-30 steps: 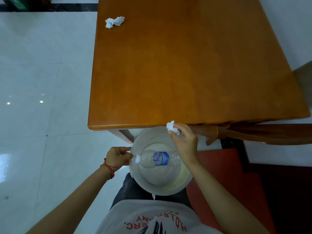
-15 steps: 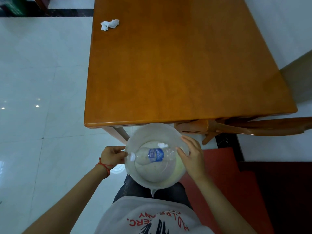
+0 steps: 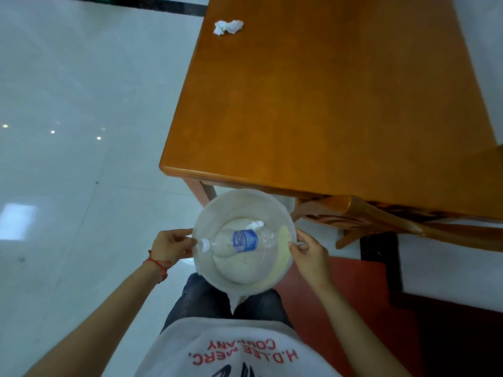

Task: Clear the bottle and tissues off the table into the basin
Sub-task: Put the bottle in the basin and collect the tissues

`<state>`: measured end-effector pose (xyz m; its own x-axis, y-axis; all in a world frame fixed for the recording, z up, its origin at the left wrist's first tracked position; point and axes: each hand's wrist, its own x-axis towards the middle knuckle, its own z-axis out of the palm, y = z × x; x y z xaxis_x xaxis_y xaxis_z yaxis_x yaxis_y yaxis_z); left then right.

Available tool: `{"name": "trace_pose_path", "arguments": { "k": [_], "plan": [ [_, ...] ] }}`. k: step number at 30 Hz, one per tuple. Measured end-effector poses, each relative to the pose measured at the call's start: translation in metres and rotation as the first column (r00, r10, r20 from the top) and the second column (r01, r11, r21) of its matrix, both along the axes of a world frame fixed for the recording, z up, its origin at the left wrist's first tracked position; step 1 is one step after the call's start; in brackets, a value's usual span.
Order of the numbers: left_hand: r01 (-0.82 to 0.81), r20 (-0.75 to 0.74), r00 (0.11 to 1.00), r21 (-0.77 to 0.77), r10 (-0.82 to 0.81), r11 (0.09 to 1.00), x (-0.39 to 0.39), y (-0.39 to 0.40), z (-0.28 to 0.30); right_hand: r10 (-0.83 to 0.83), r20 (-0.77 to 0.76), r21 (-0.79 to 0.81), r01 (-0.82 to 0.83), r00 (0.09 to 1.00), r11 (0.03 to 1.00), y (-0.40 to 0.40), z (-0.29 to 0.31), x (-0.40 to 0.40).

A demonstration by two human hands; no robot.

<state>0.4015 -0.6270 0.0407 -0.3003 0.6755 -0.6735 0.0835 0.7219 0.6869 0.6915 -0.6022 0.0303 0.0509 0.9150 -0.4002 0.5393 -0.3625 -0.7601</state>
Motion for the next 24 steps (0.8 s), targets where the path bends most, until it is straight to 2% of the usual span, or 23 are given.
{"name": "trace_pose_path", "arguments": {
  "k": [10,16,24],
  "plan": [
    [-0.204,0.02,0.979,-0.014,0.204,0.979,-0.057,-0.043,-0.005,0.158,-0.011,0.002,-0.158,0.987,0.988,0.0,0.011,-0.065],
    [-0.256,0.023,0.966,-0.036,0.257,0.966,-0.124,-0.069,-0.012,0.213,-0.051,0.001,-0.213,0.976,0.977,-0.007,0.023,-0.143],
    [-0.359,0.005,0.933,-0.046,0.36,0.932,-0.229,-0.108,-0.011,0.31,-0.013,-0.028,-0.31,0.951,0.95,-0.018,0.009,-0.26]
  ]
}}
